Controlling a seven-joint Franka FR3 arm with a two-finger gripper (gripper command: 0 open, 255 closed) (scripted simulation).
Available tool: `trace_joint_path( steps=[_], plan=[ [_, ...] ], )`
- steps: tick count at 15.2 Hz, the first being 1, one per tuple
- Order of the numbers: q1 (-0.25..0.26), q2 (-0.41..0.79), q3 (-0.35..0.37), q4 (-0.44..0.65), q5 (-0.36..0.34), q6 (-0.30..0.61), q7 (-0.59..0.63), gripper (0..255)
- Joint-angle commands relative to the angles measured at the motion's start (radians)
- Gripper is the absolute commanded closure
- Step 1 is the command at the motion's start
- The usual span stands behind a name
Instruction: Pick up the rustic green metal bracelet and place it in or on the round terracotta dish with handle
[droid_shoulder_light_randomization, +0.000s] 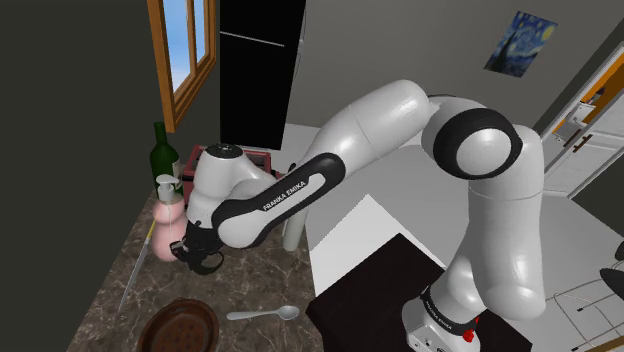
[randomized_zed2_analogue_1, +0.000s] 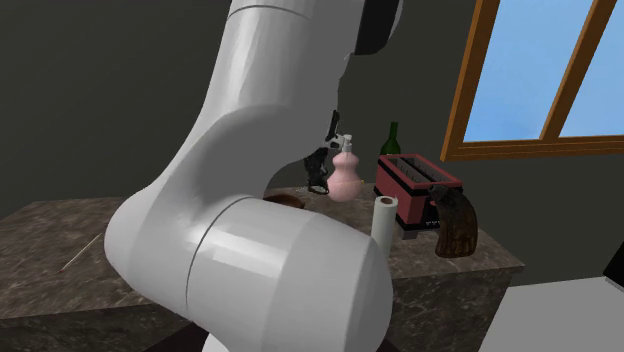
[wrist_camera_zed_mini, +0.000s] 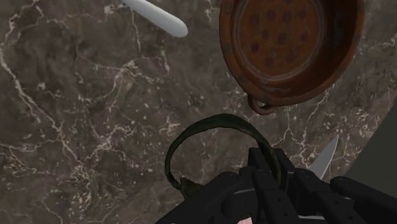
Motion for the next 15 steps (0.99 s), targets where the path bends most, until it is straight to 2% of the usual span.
trace_joint_path(
  steps=[1,11,15],
  plan=[
    [0.045,0.001,-0.002,0.001,-0.012,0.007,0.053,255],
    [0.260,0.033,-0.019,0.063,-0.074,0.001,0.297,255],
    [0.268,0.072,-0.028,0.064,-0.084,0.038,0.300,255]
  ],
)
